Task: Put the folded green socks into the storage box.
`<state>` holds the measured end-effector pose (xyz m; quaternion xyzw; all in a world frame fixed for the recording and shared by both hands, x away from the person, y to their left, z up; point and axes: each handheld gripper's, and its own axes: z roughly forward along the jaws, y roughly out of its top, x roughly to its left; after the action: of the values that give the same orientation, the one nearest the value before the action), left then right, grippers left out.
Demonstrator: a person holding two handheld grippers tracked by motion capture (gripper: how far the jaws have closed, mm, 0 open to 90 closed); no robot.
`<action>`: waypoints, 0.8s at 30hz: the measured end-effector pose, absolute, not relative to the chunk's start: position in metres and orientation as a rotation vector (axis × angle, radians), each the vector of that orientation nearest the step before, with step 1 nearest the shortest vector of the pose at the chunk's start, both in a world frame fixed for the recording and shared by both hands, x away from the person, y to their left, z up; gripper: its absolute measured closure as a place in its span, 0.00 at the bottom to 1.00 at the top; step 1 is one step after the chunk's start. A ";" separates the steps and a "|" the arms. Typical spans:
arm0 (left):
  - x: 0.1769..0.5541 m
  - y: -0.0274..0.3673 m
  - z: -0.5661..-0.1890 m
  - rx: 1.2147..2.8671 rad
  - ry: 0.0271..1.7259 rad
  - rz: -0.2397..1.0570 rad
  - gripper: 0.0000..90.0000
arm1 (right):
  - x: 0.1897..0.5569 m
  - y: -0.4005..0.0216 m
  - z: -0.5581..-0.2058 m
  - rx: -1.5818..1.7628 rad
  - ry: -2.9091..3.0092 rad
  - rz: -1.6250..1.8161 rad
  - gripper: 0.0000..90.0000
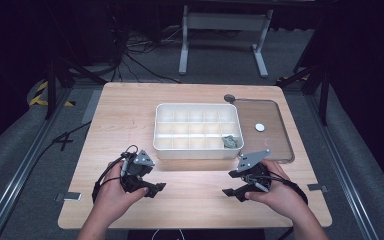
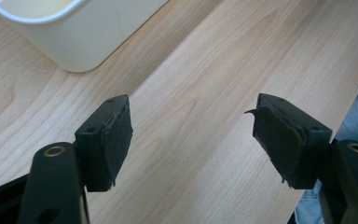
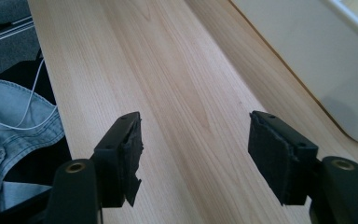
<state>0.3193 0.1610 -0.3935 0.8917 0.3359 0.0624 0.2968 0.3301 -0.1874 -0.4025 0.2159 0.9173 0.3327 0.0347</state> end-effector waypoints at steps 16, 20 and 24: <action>0.321 0.153 -0.414 2.454 0.760 0.120 0.23 | 0.332 -0.186 -0.450 0.647 2.864 0.933 0.28; 0.320 0.153 -0.420 2.465 0.727 0.106 0.20 | 0.327 -0.180 -0.457 0.573 2.860 0.934 0.26; 0.318 0.153 -0.424 2.460 0.692 0.142 0.20 | 0.326 -0.179 -0.461 0.538 2.853 0.930 0.26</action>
<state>0.3182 0.1535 -0.4242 0.9208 0.2590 0.0533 0.2868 0.3255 -0.1786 -0.4608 0.1764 0.9348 0.3047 0.0466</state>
